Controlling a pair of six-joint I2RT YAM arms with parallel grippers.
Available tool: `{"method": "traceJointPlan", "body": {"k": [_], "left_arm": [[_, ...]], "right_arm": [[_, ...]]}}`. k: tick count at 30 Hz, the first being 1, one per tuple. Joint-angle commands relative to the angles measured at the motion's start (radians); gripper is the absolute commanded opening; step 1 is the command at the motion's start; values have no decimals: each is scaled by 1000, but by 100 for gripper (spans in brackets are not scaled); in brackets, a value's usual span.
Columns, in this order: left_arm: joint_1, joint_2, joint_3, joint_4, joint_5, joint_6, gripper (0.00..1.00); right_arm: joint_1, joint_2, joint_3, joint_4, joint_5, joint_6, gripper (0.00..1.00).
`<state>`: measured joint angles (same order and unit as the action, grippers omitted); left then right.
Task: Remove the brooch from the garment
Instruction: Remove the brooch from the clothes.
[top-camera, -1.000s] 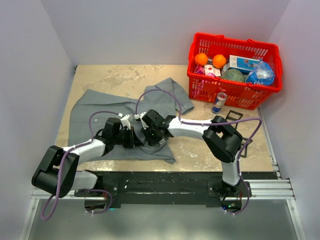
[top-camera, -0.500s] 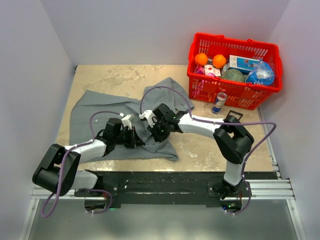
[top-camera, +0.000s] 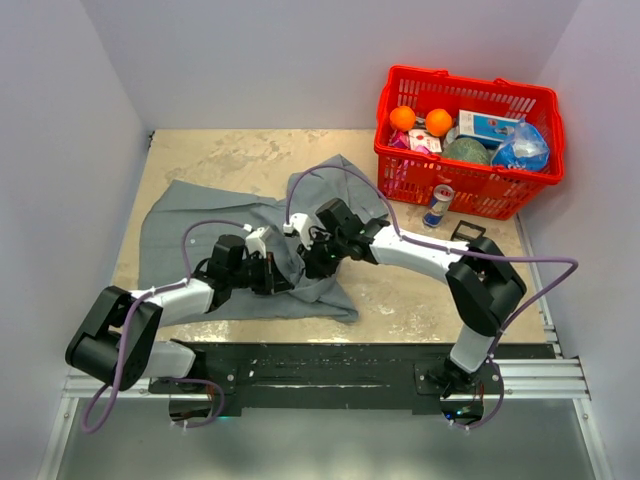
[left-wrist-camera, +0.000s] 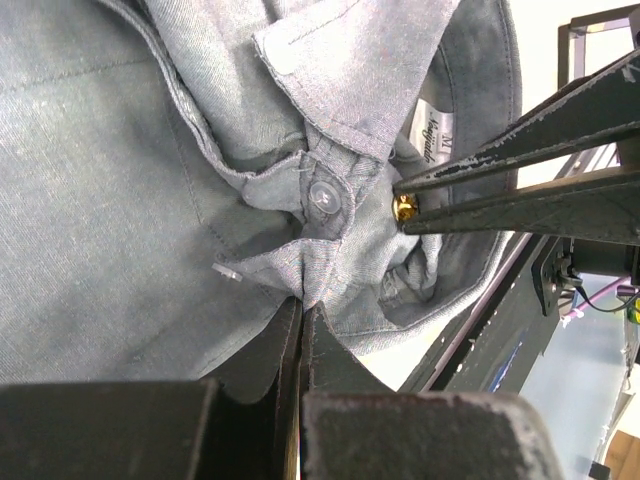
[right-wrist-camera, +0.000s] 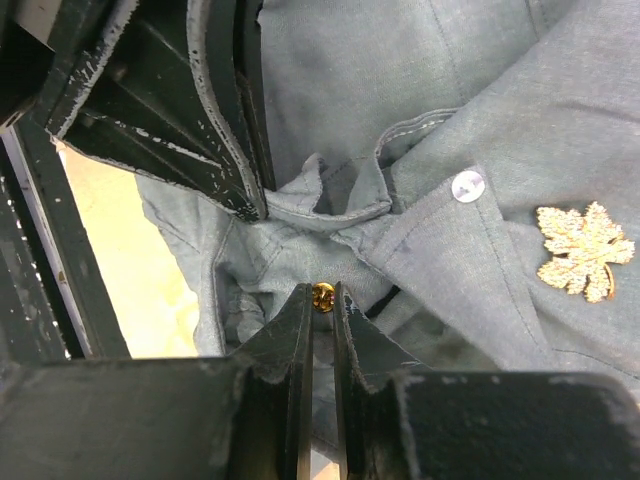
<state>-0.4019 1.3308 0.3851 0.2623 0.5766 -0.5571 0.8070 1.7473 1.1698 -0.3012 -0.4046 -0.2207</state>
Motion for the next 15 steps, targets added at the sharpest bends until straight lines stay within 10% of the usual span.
{"method": "traceJointPlan", "body": {"k": [1,15], "left_arm": [[-6,11,21,37,-10,29,0],[-6,35,77,-35,-64,71,0]], "right_arm": [[-23,-58,48,-10,-68,-45,0],[-117,-95,234,-219,-123,-34,0]]}}
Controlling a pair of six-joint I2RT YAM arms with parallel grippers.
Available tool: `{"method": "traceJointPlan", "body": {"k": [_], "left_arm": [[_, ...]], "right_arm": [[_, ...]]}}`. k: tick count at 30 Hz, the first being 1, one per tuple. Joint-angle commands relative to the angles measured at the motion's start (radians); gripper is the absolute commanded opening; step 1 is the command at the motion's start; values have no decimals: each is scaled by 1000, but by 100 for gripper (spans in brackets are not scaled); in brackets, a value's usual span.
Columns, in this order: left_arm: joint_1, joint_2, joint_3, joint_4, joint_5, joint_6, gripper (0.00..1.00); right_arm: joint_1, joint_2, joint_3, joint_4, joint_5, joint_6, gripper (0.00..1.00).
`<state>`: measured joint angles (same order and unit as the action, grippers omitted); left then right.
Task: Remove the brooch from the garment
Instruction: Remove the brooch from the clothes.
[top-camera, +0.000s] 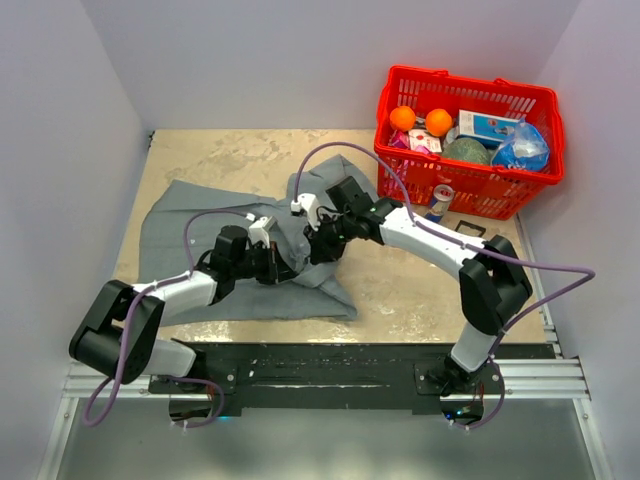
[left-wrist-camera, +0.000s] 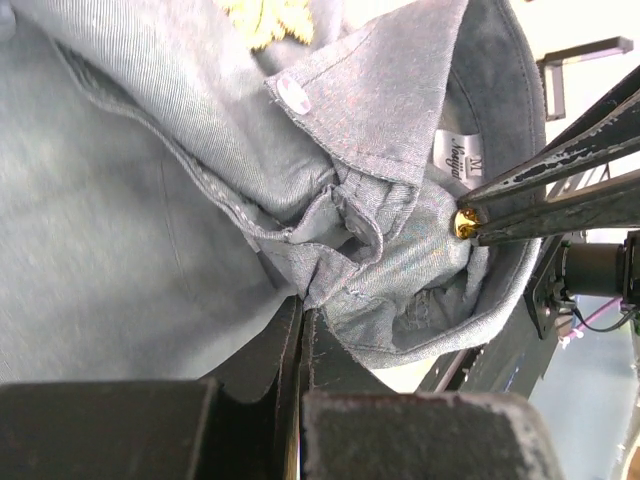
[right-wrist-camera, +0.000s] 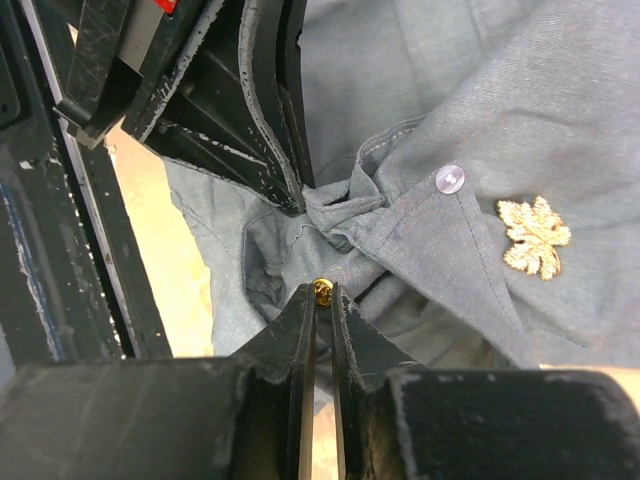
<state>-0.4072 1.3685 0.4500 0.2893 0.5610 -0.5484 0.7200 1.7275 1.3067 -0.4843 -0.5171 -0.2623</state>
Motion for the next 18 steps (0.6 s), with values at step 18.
{"method": "traceJointPlan", "body": {"k": [18], "left_arm": [[-12,-62,13,10,-18,53,0]], "right_arm": [[-21,-46,45,36,35,-12,0]]}}
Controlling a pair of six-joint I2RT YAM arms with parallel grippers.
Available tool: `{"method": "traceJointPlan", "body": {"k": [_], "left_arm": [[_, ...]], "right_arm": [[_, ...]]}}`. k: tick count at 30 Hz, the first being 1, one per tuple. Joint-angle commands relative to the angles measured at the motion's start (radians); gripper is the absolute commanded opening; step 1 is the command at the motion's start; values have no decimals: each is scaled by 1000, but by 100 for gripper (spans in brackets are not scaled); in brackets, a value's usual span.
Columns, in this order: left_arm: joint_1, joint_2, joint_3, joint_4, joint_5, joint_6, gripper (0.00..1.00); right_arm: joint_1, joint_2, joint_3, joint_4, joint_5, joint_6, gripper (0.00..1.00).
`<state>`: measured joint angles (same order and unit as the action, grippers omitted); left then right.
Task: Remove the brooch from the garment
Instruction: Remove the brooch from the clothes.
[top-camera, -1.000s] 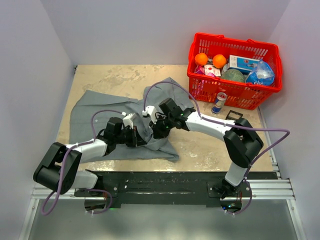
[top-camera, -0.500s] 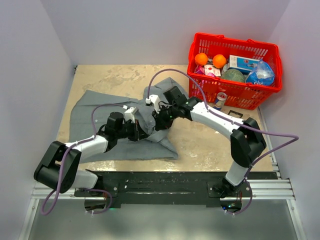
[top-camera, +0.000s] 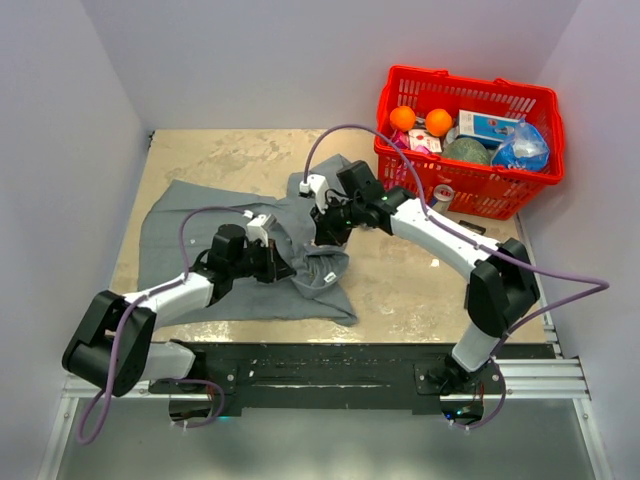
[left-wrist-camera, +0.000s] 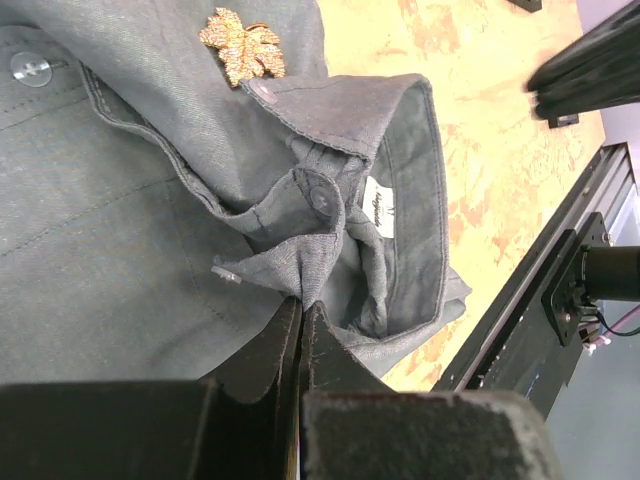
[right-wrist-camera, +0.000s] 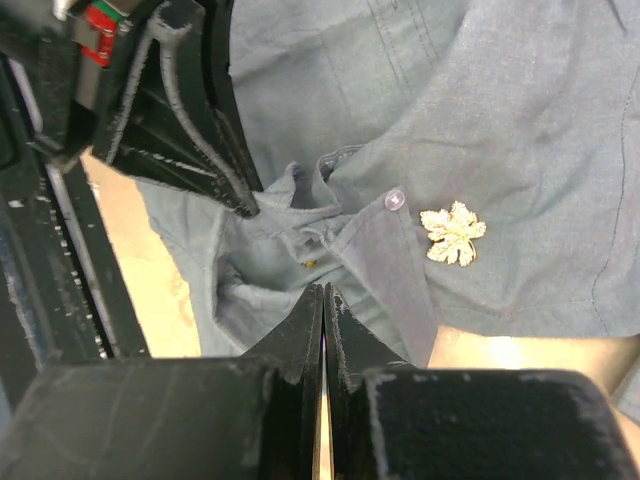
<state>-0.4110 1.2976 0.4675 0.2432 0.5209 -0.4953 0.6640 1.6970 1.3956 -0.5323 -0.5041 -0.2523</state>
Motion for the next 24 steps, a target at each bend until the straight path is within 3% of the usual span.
{"method": "traceJointPlan", "body": {"k": [1,8,11,13,19,24], "left_arm": [[-11,23,-7,62,13,-3,0],[-15,140,28,-7,-10,4,0],[-15,161,36,-22,-25,3,0],[-8,161,51,-50,-68,1,0],[3,137,60,-62,-81,1,0],[8,115,62,-77,-87,14,0]], "right_arm": [[48,-7,-58,97,21,-27,0],[143,67,-165,221,64,11,1],[186,87,-167,238,93,28,12],[195,93,-168,249,101,18,13],[206,119,-167,249,180,-76,19],[206,174,-161,189,289,-156,17]]}}
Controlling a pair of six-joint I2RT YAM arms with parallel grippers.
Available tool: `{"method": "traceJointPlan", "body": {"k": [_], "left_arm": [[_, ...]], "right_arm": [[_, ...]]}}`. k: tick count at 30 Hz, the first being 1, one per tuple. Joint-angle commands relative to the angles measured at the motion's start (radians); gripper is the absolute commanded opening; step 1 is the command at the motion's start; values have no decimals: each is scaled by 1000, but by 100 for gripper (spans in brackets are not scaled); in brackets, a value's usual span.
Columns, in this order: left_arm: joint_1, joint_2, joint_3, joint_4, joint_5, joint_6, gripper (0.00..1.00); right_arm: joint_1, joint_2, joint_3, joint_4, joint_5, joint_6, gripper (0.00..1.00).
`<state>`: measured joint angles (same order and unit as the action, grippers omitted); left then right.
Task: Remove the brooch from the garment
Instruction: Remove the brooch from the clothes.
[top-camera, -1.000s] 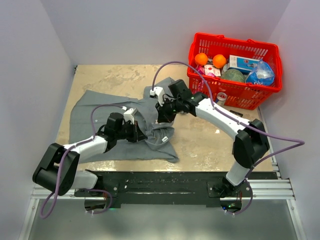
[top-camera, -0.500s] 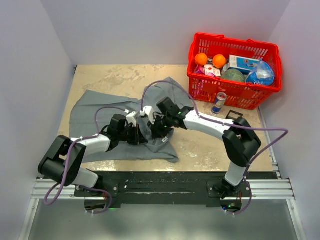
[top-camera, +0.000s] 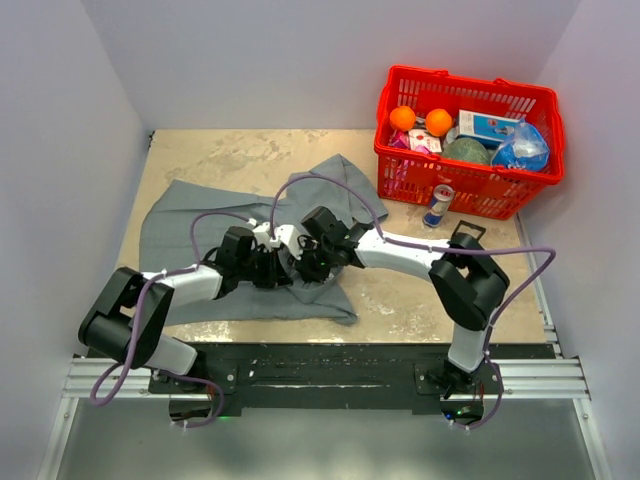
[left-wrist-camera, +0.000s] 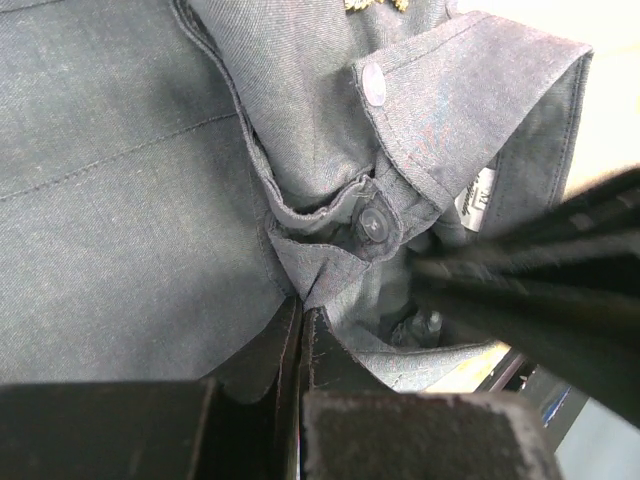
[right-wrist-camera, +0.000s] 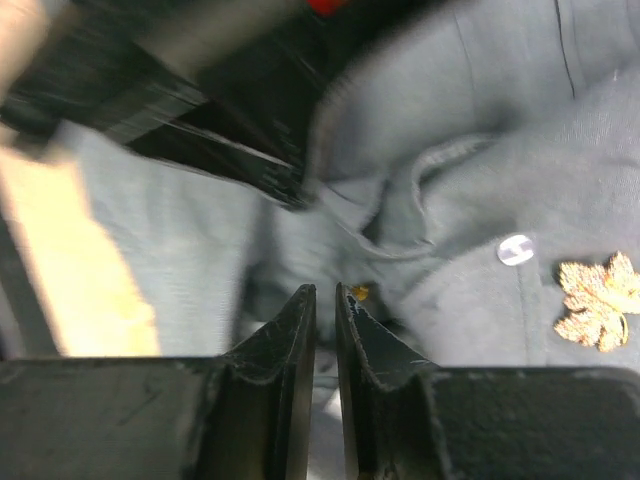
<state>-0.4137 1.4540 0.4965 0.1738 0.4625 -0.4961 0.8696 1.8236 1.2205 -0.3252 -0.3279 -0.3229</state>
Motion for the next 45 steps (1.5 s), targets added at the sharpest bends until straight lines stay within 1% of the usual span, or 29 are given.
{"method": "traceJointPlan", "body": {"k": [1,5,8,11,12,15,16,18,19,22,24,31,39,45], "left_arm": [[12,-47,31,-11,-34,17,0],[12,-70,31,-34,-71,30,0],[12,-89,40,-83,-108,53,0],[10,-98,22,-53,-64,56,0],[9,-95,16,-34,-42,50,0],[4,-78,10,4,4,41,0],[3,-70,11,7,10,48,0],[-5,-54,16,3,19,54,0],[-7,-49,16,0,19,54,0],[-14,-43,11,-2,18,59,0],[-19,-37,10,-2,8,59,0],[-20,-40,2,7,1,51,0],[-20,-46,-6,15,2,47,0],[-20,-47,-3,12,-4,47,0]], "right_arm": [[0,55,13,-29,124,-94,17],[2,69,-13,-51,135,-117,18],[2,78,-7,-64,142,-116,18],[2,54,-16,-55,141,-145,19],[2,33,-19,-57,119,-160,20],[0,-9,-42,-48,96,-252,23],[2,-35,-55,-45,75,-275,26],[0,-62,-65,-31,56,-362,29],[0,-87,-79,-23,41,-387,33],[2,-107,-81,-9,14,-482,38],[0,-101,-69,-9,1,-505,39],[-1,-70,-47,-12,-74,-614,40],[-21,32,49,-84,-103,-660,36],[-29,62,70,-141,-128,-682,34]]}}
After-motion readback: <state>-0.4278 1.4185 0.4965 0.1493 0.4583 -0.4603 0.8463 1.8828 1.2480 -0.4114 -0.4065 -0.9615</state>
